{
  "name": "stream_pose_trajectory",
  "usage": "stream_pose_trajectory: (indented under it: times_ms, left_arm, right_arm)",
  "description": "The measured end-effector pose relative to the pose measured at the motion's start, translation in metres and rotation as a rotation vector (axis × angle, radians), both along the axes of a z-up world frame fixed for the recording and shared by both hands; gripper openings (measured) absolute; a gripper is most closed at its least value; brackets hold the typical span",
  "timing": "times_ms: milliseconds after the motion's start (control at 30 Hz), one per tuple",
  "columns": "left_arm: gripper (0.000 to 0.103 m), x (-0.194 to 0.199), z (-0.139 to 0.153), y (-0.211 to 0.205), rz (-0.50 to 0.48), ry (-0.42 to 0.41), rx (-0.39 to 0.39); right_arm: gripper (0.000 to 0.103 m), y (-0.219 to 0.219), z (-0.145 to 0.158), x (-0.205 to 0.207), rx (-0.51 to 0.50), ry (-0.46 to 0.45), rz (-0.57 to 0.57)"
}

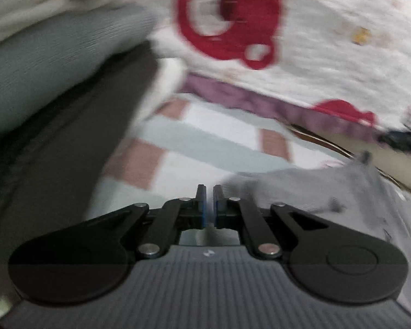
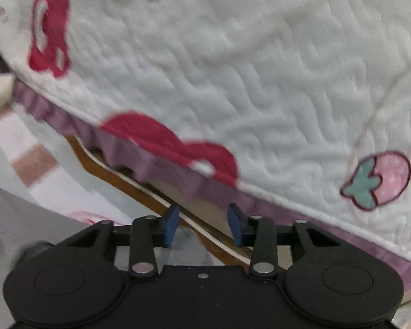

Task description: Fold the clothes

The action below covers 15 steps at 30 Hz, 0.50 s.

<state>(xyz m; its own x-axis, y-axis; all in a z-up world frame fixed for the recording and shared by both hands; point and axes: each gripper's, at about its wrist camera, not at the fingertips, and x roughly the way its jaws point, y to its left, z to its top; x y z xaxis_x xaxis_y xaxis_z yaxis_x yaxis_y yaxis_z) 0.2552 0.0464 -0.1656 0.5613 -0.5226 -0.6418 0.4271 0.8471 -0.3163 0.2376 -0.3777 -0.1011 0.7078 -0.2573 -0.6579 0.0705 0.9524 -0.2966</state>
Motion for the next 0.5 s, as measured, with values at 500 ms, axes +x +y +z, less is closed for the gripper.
stream_pose_trajectory:
  times_ms: [500]
  left_arm:
    - [0.027,-0.06,-0.009,-0.096,-0.206,-0.123,0.266]
  right_arm:
    - [0.055,0.072,-0.057,-0.014,0.678,0.222,0.145]
